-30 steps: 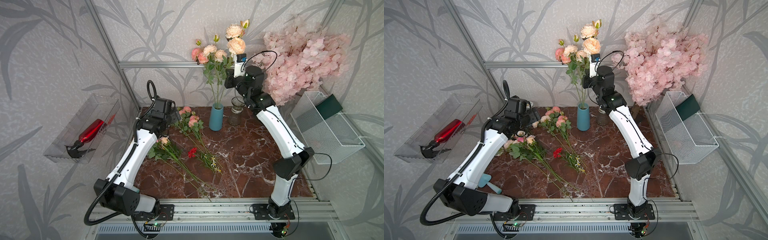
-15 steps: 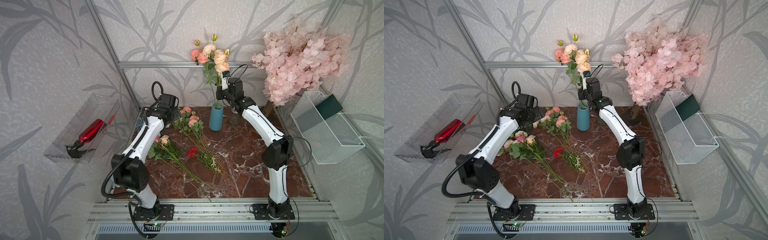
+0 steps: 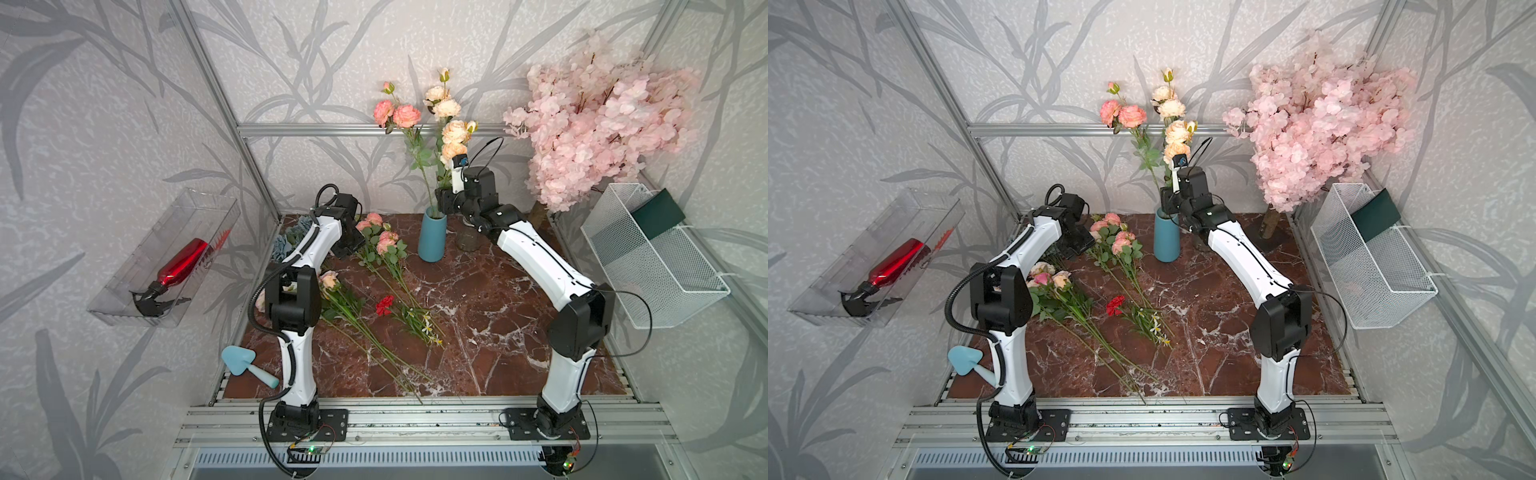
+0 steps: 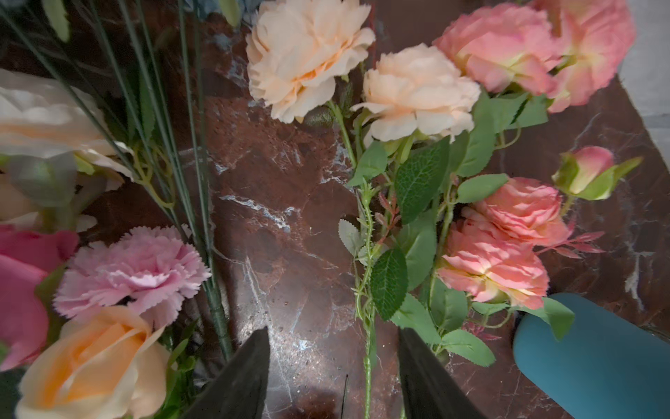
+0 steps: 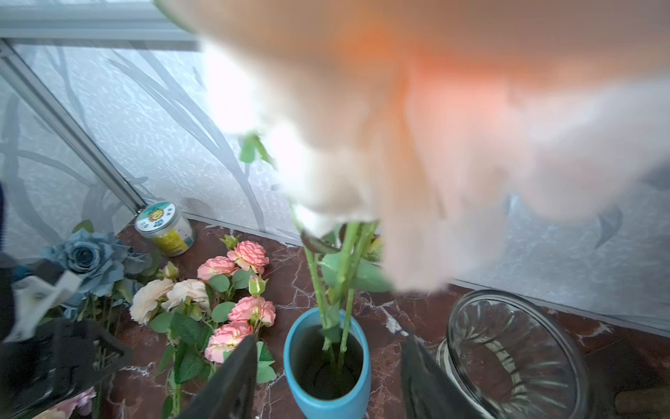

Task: Place the pink flowers into the vase
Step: Place the flower in the vase, then pick up the flower at the center of the board.

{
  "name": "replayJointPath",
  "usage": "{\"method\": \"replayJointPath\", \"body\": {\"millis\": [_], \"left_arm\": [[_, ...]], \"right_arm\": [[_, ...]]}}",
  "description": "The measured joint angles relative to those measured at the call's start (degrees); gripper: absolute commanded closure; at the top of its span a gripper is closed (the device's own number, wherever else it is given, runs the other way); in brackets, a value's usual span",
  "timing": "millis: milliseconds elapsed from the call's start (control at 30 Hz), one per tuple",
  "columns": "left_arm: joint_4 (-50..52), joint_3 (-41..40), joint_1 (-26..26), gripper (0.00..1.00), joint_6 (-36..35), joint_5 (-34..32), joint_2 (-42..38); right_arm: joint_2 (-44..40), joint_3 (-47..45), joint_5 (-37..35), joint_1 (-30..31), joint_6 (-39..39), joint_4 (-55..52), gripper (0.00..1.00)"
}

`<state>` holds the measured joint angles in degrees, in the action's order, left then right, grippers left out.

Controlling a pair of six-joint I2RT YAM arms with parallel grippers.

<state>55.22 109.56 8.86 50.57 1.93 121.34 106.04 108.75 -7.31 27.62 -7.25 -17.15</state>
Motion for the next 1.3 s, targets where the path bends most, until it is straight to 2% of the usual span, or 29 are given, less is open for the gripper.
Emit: {"method": "replayJointPath", "body": {"millis": [167,267,433,633,1000,1300], "left_arm": [[-0.87,-0.33,-0.15,0.49,1.29,2.29,1.95],[-4.68,-3.48,0.31,0.5,1.9,4.07,1.25],[-10.12,-9.6,4.52,0.49,1.51,4.44,-2.05],[-10.03,-8.35,8.94,0.51,1.38,3.45,-2.84],[-9.44,-10.93,7.26,0.53,1.99,0.85,-2.01],[-9.88,-9.2,7.54,0.54,1.75,0.57,2.43]], "right_arm": [[-8.28,-3.58,-2.14,2.49,0.85,0.31,0.34],[-12.83,-5.97,-3.41,3.5,1.14,0.81,0.34],[-18.29,-12.11,-4.42,4.46,0.81,1.18,0.34],[-20.7,-18.29,-4.26,5.38,-0.76,0.15,0.34],[-27.61,-23.85,-4.2,6.67,-2.49,-1.64,0.34],[-28.63,-25.07,-3.5,6.67,-3.28,-1.62,0.35]]}}
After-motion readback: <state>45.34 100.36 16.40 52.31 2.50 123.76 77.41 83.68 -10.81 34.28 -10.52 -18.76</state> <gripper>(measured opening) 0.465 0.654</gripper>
